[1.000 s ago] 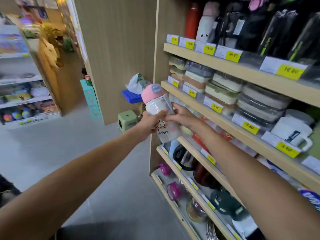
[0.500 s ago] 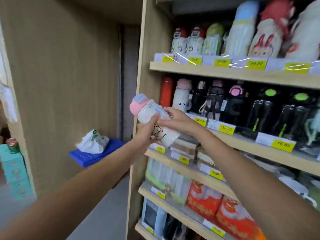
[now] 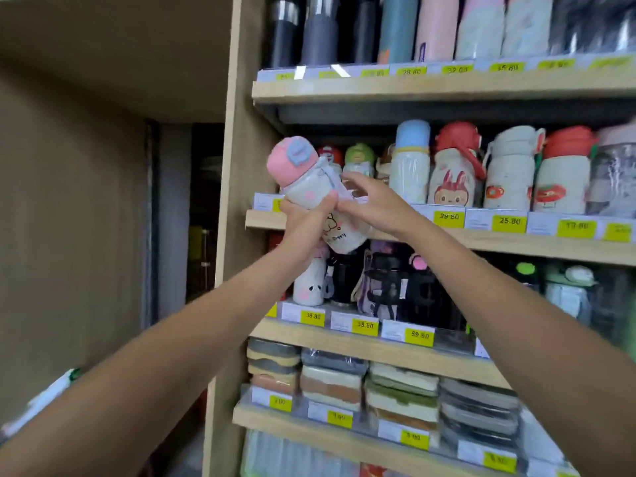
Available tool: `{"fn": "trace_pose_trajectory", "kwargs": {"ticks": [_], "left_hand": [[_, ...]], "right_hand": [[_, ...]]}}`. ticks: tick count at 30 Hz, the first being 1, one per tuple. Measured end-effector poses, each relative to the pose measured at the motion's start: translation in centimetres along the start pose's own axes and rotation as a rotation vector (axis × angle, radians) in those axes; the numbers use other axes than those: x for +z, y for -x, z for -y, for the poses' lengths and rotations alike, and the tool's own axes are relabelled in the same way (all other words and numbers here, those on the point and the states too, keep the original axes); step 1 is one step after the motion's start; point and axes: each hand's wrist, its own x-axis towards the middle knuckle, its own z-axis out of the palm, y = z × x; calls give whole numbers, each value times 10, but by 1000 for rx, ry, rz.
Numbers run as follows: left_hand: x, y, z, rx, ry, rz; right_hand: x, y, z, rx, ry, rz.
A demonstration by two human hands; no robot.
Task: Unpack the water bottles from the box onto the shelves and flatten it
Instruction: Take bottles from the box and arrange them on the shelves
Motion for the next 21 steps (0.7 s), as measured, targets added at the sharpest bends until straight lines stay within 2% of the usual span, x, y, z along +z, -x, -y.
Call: {"fn": "trace_pose_trajectory", "kwargs": {"ticks": [5, 9, 13, 17, 21], "left_hand": [[27, -42, -16, 221, -71, 36], [48, -70, -27, 337, -111, 29], [65, -92, -20, 361, -164, 53], [76, -115, -4, 397, -351, 68], [87, -129, 8, 360, -530, 110]], "right_hand": [[-24, -21, -24, -19, 64, -358], [-36, -36, -53, 3, 248, -562], [-39, -48, -75, 110, 406, -607], [-29, -57, -91, 222, 525, -581], [-18, -60, -101, 284, 614, -612]]}}
